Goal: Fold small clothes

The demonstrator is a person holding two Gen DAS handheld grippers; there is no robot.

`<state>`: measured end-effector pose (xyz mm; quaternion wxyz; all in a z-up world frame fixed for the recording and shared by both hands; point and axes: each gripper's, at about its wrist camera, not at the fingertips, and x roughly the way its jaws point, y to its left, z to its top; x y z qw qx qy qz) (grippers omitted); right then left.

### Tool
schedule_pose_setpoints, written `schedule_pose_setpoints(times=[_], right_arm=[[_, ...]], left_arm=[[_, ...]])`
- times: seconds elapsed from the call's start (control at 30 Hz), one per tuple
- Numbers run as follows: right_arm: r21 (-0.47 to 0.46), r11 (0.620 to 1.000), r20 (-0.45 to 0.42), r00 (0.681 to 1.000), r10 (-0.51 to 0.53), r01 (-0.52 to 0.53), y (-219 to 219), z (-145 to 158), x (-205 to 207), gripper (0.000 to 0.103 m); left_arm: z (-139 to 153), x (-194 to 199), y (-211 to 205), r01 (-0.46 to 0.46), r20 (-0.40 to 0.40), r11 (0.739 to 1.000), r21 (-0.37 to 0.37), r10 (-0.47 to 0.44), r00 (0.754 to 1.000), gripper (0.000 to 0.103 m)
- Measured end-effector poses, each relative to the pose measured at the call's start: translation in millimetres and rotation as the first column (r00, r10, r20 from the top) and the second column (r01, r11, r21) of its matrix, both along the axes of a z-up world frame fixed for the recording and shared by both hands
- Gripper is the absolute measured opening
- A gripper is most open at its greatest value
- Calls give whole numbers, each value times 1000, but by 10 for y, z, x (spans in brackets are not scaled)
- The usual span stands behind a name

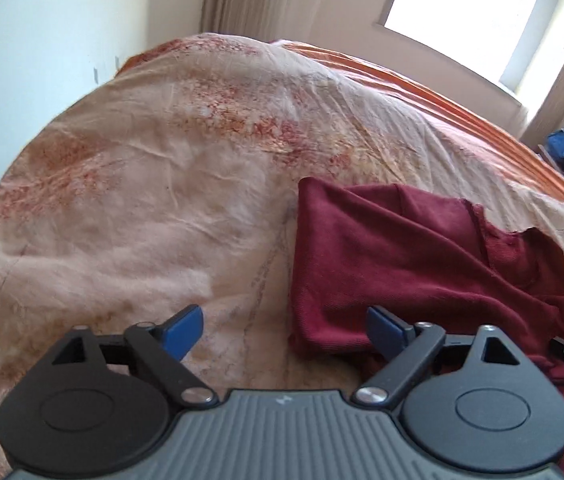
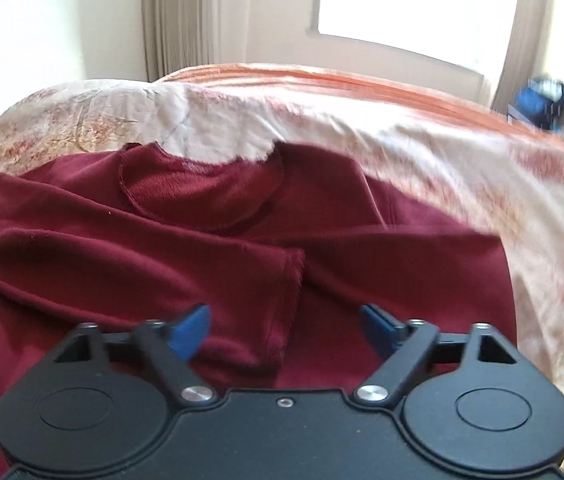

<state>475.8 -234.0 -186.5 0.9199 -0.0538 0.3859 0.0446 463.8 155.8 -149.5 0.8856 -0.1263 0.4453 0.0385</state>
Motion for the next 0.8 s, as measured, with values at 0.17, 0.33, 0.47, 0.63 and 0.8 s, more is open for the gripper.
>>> schedule_pose_setpoints(times=[0.17, 0.33, 0.47, 0.63, 0.8], right_arm=[[-25, 997, 63, 995, 74, -73, 195, -104, 150, 96], [-155, 986, 13, 998, 68, -66, 127, -345, 199, 97], [-162, 986, 5, 999, -38, 39, -245, -321, 81, 102], [-204, 977, -19, 997, -70, 64, -507, -184, -151, 102], [-228, 969, -27, 995, -101, 92, -667, -36, -560, 102]], left_arm=[[-247, 80, -73, -45, -77, 998, 37, 48, 996, 90], [-308, 62, -23, -55, -92, 997, 63, 60, 994, 91], [-247, 12, 39, -64, -91, 997, 45, 68, 994, 96], [-193, -126, 34, -68, -88, 996, 54, 73, 993, 102], [-81, -361, -30, -73, -84, 995, 69, 78, 993, 102]])
